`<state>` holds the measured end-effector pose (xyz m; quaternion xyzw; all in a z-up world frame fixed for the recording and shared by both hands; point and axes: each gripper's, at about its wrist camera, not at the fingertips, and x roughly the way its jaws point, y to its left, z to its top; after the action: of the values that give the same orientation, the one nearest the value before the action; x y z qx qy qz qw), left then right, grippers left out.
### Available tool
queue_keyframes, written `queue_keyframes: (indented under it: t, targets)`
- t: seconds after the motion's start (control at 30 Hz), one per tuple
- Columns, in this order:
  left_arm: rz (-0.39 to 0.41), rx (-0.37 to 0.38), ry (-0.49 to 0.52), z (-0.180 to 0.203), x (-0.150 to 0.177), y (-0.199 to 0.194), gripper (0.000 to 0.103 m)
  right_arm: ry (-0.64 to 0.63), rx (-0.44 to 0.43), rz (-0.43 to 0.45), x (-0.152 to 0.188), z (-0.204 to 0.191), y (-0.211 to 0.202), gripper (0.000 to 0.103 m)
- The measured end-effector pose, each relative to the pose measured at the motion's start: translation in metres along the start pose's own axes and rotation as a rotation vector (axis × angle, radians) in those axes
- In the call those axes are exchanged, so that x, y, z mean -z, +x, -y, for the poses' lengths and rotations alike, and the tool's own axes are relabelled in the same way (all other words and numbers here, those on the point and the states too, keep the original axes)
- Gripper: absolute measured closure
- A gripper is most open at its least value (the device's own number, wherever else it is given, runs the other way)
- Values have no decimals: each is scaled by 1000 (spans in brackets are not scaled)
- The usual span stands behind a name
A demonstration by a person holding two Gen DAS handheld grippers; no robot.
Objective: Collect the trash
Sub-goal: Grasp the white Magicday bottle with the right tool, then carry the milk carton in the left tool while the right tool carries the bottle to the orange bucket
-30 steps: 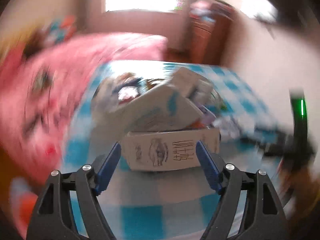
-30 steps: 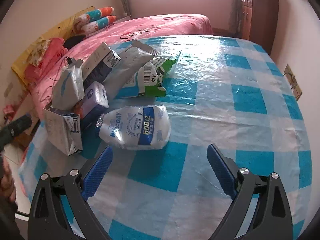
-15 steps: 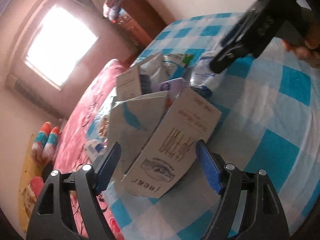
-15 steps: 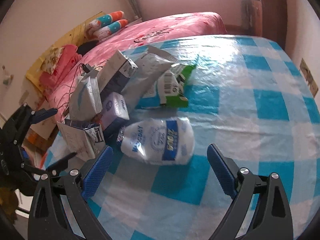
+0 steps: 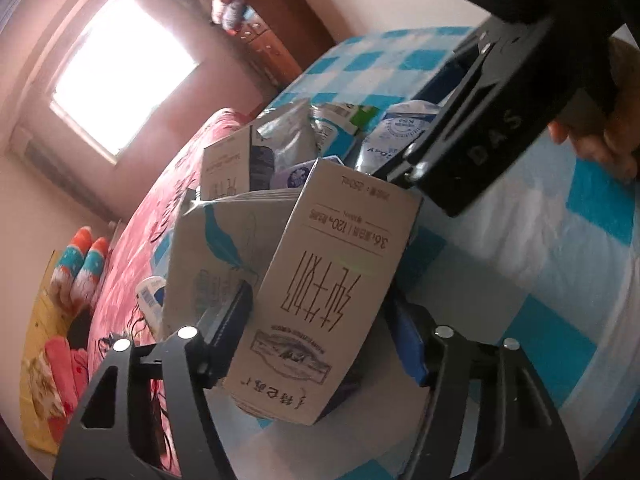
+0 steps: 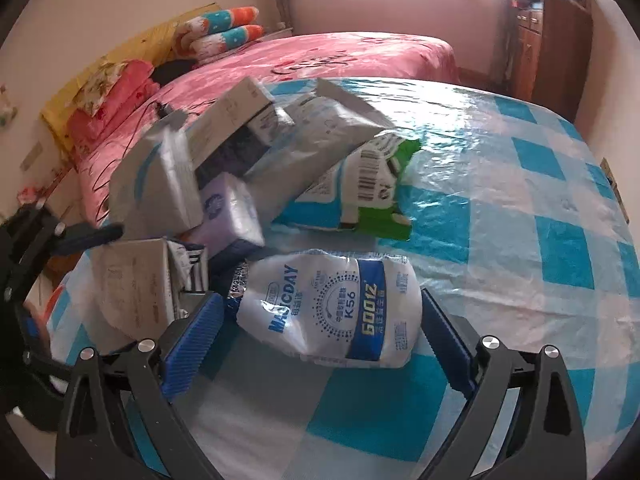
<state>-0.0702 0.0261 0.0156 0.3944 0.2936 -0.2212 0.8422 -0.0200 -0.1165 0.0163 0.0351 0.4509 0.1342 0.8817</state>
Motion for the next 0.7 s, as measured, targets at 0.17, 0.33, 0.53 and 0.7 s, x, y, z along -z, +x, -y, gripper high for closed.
queue_keyframes:
  t: [0.17,0.33,0.53,0.7]
  targets:
    - [-6,36,-128,-4,0,-5,42,4,-1,13,-1,4,2,8]
    - [-12,54,-281,-11,7,-16,43,-32,15,2,6,4,-3,15]
    - [8,91,-466,-26,19,-41,44,-78,7,-14,22,5,-14,18]
    - [18,145,-633,-41,37,-61,44,-58,-132,-95,36,0,-29,17]
